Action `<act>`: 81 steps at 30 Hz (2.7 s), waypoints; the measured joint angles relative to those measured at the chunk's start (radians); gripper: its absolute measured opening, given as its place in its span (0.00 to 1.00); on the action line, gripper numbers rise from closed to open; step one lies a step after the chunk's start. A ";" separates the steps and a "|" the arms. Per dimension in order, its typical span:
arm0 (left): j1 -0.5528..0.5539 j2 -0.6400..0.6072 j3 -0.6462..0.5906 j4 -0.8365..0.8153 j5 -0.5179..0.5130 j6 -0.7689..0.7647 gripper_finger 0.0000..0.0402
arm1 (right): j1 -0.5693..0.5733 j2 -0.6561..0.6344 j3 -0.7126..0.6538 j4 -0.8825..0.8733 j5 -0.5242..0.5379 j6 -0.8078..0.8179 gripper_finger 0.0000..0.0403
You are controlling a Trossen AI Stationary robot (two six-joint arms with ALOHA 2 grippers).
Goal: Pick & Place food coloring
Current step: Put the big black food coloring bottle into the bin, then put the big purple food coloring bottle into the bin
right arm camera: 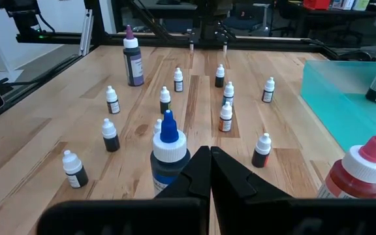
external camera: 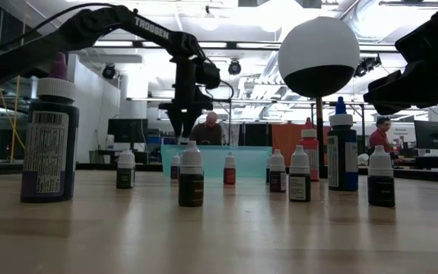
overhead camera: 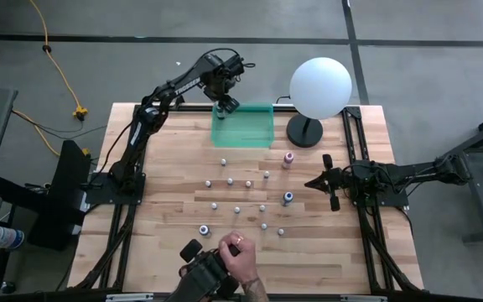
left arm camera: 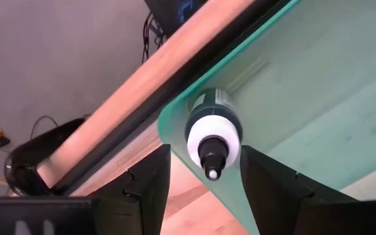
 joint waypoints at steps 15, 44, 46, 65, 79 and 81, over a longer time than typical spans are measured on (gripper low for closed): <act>-0.042 -0.167 0.023 -0.010 0.120 0.122 0.44 | 0.000 0.000 0.000 0.000 0.000 0.000 0.00; -0.564 -1.113 -0.911 0.052 0.232 0.070 0.43 | 0.000 0.000 0.000 0.000 0.000 0.000 0.00; -0.608 -1.159 -0.993 0.105 0.257 0.047 0.43 | 0.000 0.000 0.000 0.000 0.000 0.000 0.00; -0.872 -1.120 -1.417 0.503 0.414 -0.169 0.43 | 0.000 0.000 0.000 0.000 0.000 0.000 0.00; -1.146 -1.062 -1.270 0.522 0.354 -0.109 0.43 | 0.000 0.000 0.000 0.000 0.000 0.000 0.00; -1.161 -1.022 -1.234 0.498 0.343 -0.106 0.43 | 0.000 0.000 0.000 0.000 0.000 0.000 0.00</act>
